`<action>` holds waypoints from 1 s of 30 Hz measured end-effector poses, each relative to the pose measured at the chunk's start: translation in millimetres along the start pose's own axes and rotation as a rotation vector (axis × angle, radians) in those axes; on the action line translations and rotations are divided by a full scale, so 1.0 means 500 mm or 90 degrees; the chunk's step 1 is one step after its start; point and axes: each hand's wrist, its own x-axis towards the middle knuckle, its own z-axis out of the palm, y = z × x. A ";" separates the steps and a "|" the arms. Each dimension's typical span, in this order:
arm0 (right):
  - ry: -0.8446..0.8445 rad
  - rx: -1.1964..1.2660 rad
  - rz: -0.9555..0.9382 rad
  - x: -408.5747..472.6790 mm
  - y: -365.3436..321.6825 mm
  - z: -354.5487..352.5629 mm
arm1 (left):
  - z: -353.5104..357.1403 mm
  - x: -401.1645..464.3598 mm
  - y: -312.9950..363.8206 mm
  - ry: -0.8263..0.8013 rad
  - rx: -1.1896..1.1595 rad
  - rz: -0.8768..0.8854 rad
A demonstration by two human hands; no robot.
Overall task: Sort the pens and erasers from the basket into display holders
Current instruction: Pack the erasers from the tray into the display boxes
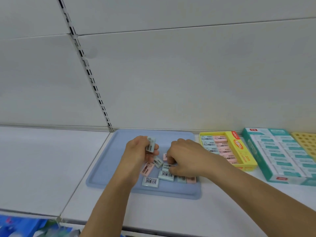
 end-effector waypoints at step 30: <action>0.360 0.298 0.151 -0.142 0.110 -0.027 | 0.137 -0.044 0.054 -0.218 0.108 0.041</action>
